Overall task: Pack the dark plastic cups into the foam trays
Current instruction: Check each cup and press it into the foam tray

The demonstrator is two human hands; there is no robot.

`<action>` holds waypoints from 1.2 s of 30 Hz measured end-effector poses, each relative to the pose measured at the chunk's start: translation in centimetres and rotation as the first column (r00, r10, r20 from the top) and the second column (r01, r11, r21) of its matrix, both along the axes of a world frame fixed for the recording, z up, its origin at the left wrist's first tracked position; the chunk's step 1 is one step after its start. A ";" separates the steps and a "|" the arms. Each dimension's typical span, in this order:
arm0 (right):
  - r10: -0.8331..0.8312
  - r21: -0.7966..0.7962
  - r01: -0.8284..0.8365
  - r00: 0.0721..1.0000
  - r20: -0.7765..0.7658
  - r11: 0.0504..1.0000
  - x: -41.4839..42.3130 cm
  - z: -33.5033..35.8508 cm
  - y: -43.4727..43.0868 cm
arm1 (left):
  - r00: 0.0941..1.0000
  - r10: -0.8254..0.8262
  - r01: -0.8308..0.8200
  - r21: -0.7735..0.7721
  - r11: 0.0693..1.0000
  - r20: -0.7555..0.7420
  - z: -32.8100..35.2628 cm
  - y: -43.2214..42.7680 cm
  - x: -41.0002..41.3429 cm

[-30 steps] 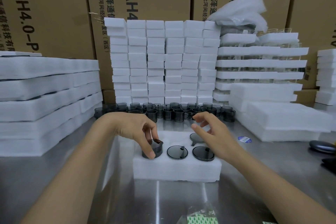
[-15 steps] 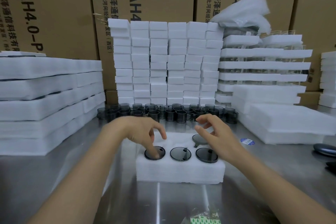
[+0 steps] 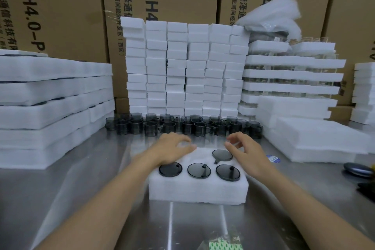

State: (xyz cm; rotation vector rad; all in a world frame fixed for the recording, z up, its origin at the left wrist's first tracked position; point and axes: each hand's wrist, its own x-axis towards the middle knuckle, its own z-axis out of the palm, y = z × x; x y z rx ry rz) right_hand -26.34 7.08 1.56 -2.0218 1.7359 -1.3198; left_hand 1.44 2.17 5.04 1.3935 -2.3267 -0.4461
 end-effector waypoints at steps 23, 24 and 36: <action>-0.253 0.260 0.488 0.755 -0.605 0.833 -5.3 1.3 -16.6 | 0.972 -0.001 -0.025 -0.110 0.994 -0.235 -1.4 -1.4 0.8; -0.279 0.240 0.504 0.746 -0.604 0.830 -5.3 1.1 -16.7 | 0.980 0.002 -0.027 -0.122 0.992 -0.201 -1.3 -1.3 0.7; -0.341 0.215 0.497 0.795 -0.502 0.841 -6.4 0.3 -17.9 | 0.983 0.028 -0.045 -0.090 0.995 -0.182 -1.7 -1.7 0.7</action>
